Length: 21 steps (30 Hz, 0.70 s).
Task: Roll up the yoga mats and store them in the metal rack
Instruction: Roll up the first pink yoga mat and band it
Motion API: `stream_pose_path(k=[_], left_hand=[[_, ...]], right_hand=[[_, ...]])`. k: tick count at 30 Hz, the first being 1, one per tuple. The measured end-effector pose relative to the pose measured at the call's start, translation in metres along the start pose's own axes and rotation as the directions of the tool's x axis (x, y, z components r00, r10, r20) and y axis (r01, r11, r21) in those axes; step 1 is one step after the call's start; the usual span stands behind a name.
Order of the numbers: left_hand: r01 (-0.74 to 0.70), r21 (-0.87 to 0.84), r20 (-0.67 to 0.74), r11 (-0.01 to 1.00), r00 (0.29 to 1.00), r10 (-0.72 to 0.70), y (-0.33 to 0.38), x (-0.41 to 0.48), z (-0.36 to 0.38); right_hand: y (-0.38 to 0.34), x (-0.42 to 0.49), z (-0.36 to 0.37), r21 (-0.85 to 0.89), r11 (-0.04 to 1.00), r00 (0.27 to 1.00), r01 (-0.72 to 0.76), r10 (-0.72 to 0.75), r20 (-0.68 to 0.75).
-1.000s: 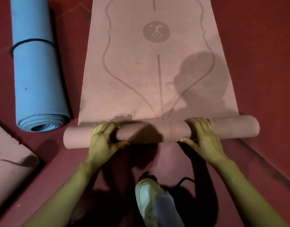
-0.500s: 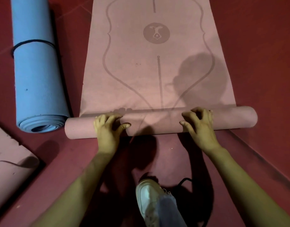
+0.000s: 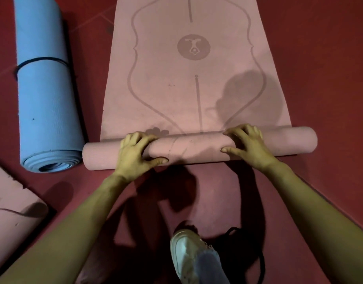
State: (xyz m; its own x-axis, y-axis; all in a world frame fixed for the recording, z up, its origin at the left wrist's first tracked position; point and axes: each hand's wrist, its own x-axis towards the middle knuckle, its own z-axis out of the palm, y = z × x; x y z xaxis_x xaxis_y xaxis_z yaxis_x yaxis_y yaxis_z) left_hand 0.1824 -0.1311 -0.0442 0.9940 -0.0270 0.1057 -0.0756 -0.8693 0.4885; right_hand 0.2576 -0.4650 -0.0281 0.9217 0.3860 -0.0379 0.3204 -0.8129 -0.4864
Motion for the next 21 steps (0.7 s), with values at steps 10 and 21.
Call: stream_pose_path(k=[10, 21], left_hand=[[-0.029, -0.051, 0.066, 0.998, 0.997, 0.032, -0.008, 0.02, -0.008], [0.027, 0.183, -0.144, 0.983, 0.99, 0.0, 0.013, 0.01, 0.016]], right_hand=[[-0.004, -0.007, 0.022, -0.014, 1.0, 0.978, 0.001, -0.003, -0.208], [0.007, 0.017, 0.001, -0.01, 1.0, 1.0, 0.02, -0.019, 0.017]])
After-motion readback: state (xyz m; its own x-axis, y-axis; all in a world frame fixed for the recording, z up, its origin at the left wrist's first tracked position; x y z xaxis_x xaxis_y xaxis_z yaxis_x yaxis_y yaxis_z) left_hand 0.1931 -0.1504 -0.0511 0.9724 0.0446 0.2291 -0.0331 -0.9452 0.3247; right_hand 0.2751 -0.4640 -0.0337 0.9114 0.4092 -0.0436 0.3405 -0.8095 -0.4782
